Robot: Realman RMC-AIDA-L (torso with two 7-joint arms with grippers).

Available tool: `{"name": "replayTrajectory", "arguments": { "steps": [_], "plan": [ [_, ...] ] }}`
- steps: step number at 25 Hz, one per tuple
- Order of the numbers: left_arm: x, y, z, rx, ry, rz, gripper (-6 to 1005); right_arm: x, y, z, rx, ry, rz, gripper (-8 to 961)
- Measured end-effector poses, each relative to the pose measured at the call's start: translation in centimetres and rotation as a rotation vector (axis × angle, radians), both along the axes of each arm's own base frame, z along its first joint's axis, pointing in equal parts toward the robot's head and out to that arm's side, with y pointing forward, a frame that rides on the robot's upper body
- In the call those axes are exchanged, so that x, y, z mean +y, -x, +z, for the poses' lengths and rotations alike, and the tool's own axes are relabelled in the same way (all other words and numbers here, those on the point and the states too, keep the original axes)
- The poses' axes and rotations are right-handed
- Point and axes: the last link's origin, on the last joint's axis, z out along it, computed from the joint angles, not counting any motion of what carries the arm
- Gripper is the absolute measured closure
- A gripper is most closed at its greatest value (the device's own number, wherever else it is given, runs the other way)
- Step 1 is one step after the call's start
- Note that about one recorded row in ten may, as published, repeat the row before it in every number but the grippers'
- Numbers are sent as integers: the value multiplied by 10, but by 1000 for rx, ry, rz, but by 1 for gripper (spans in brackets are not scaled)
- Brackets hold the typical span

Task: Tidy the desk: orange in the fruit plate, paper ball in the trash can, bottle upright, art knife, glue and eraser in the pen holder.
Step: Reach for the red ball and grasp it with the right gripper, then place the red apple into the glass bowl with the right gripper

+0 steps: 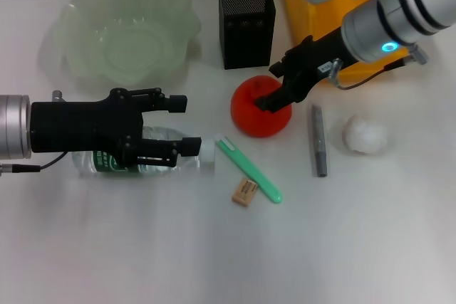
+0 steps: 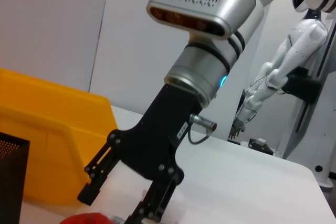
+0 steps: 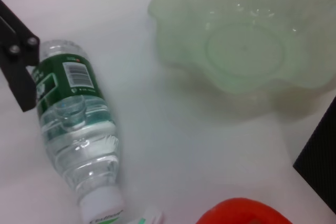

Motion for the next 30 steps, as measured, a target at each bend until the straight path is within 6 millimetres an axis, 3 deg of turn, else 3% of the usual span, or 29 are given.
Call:
{"name": "replayTrajectory", "arguments": {
  "steps": [11,19,24,30],
  "plan": [
    [2,0,2,3,-5,8,153,2,-7,-29,-54,-18,31,230],
    [2,0,3,3,-10,7,153,2,-7,-29,-30,-24,23,232],
    [2,0,3,3,-11,8,153,0,-5,-28,-28,-14,32,410],
    [2,1,4,4,-12,10,154,0,6,-13,31,-29,48,692]
  ]
}}
